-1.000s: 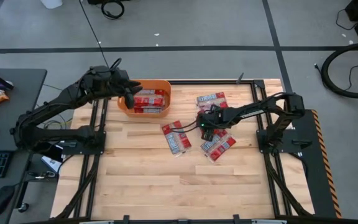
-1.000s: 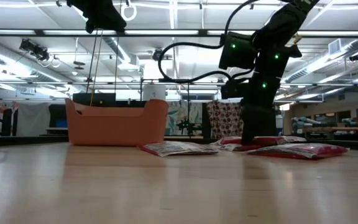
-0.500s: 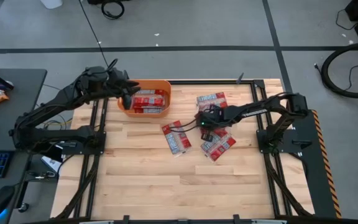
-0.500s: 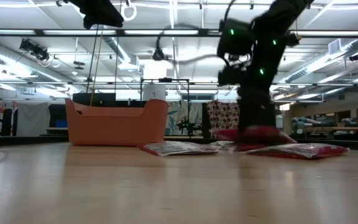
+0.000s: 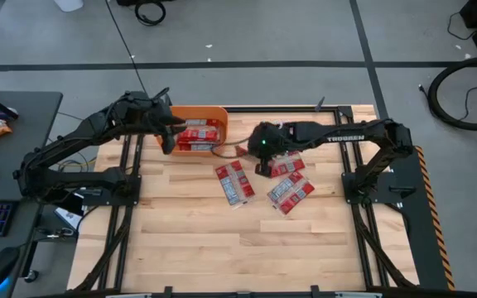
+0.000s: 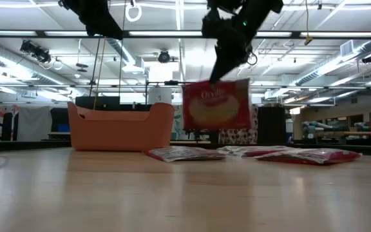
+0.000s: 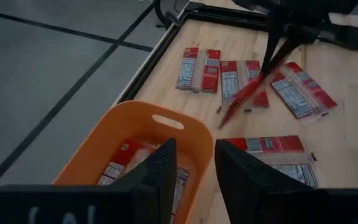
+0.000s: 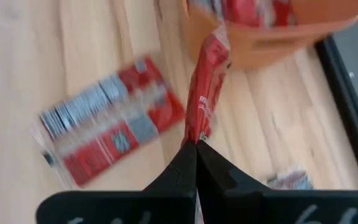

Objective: Sort popcorn bags into baskets
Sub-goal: Put the red popcorn bag into the orange container

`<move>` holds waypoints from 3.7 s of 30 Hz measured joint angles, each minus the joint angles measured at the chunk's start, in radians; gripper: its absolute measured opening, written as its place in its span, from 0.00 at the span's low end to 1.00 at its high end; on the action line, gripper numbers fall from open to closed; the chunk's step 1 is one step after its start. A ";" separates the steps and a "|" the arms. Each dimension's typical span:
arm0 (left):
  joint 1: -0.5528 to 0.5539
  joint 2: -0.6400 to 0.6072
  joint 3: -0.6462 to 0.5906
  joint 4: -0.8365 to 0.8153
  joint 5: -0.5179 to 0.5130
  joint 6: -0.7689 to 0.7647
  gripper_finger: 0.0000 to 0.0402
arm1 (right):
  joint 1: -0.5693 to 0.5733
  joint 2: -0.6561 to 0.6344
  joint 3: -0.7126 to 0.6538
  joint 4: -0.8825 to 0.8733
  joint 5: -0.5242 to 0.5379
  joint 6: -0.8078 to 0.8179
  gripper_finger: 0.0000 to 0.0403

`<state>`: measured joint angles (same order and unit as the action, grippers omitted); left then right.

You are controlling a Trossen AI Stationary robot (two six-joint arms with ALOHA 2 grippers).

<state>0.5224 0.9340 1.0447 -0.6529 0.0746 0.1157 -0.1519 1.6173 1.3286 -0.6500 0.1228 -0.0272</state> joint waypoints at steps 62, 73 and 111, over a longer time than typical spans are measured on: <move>0.000 -0.012 0.262 0.129 0.181 -0.263 0.28 | -0.238 0.652 0.747 0.316 -0.463 -0.297 0.00; 0.000 -0.012 0.262 0.107 0.181 -0.281 0.28 | -0.290 0.713 0.746 0.361 -0.434 -0.340 0.01; 0.000 -0.012 0.262 0.102 0.146 -0.288 0.28 | -0.302 0.689 0.711 0.443 -0.491 -0.358 0.08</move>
<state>0.5224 0.9222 1.3064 -0.5507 0.2211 -0.1726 -0.4536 2.3058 2.0399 -0.2074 -0.3687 -0.3849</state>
